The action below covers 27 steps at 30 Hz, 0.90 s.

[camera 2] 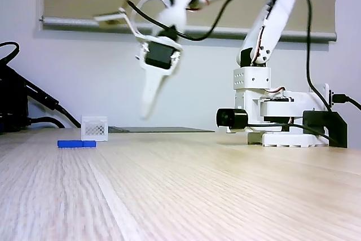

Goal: Grasp a peg and put it in the crate.

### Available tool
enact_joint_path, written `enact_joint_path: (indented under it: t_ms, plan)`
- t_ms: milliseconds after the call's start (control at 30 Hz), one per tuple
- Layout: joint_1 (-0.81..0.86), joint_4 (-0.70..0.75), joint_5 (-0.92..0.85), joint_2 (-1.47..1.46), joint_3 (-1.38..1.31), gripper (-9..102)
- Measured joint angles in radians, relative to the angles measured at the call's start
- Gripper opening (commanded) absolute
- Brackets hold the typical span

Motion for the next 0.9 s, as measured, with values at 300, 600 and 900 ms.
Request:
enact_joint_path:
  t_ms: [300,600,900]
  plan:
    - [0.06,-0.107,-0.094,-0.39,-0.293,22]
    - [0.127,-0.23,-0.106,-0.518,-0.336,23]
    - [0.13,-0.278,-0.106,-0.575,-0.374,5]
